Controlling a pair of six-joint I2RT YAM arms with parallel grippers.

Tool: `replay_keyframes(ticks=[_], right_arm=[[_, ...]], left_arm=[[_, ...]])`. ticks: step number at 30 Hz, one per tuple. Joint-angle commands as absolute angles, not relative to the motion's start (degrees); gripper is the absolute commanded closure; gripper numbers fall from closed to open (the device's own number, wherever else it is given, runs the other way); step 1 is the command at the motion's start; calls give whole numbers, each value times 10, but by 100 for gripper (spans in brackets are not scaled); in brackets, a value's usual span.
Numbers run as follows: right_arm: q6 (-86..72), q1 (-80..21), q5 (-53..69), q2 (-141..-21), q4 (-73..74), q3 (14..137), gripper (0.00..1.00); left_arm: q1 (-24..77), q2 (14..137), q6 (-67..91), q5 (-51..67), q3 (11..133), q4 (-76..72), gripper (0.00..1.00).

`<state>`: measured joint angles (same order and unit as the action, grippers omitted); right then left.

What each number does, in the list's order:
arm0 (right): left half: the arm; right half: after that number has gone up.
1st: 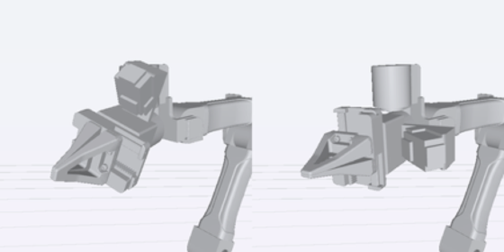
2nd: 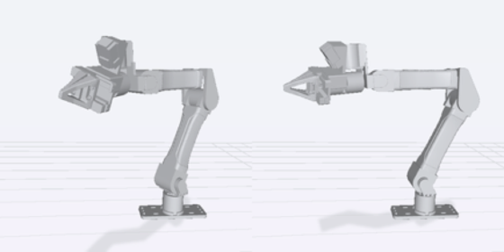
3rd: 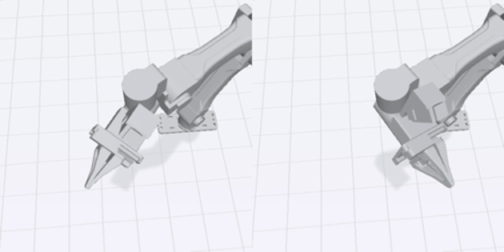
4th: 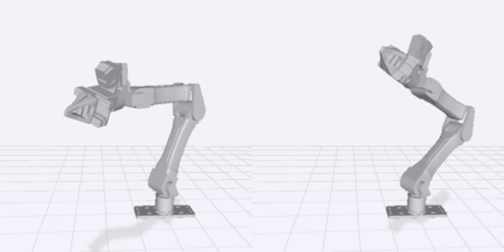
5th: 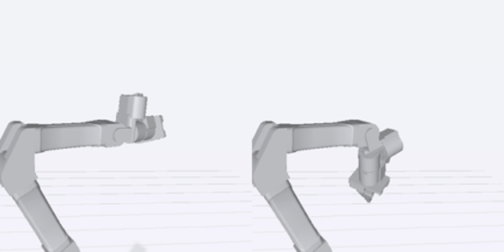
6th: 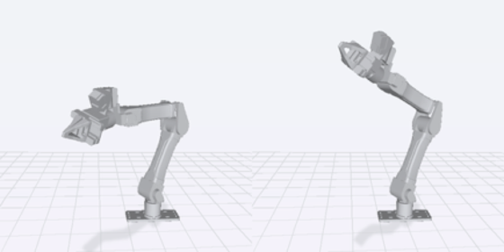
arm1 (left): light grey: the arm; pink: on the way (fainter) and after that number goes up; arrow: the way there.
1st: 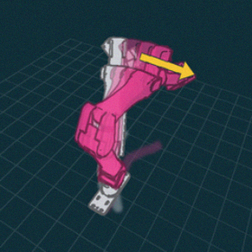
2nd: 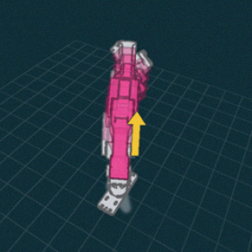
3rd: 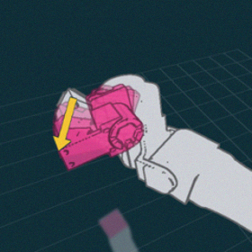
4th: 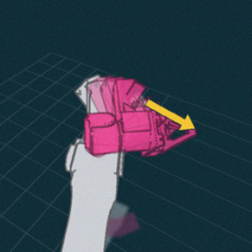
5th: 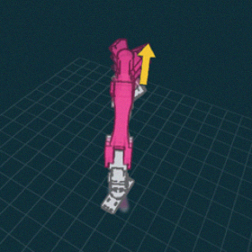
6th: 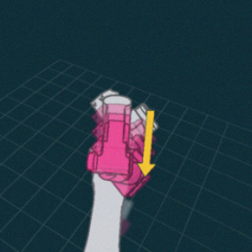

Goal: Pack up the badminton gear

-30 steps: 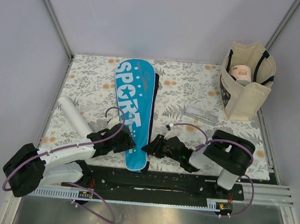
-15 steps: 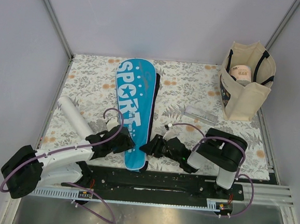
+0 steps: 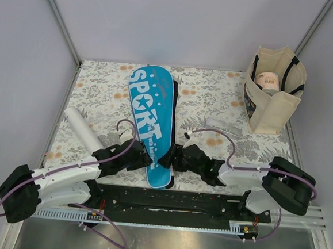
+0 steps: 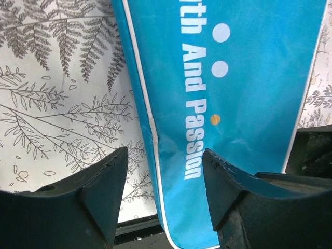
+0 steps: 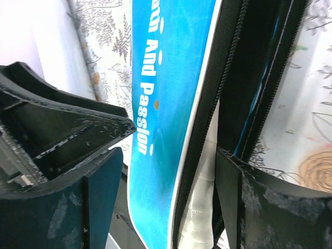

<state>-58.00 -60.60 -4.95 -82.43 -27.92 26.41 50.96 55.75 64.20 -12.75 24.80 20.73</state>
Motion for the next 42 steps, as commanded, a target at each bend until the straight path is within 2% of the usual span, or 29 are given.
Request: replay_keyframes(ticks=[1, 9, 16, 21, 25, 36, 42], right_arm=[[-513, -585, -94, -780, -119, 325, 21], [-461, -483, 35, -816, -98, 366, 21], [-494, -476, 104, -855, -174, 358, 27], [-511, -478, 112, -852, -188, 330, 25], [-534, -490, 117, -835, -198, 311, 28], [-584, -539, 84, -838, -222, 290, 27], [-624, -539, 80, -855, -325, 291, 37]], left_arm=[[513, 555, 623, -154, 293, 237, 37], [496, 579, 592, -149, 326, 238, 37], [457, 595, 579, -105, 322, 214, 37], [457, 579, 597, -74, 272, 172, 37], [458, 576, 610, -41, 222, 96, 40], [468, 575, 618, -46, 181, 65, 37], [476, 566, 627, -45, 160, 42, 39]])
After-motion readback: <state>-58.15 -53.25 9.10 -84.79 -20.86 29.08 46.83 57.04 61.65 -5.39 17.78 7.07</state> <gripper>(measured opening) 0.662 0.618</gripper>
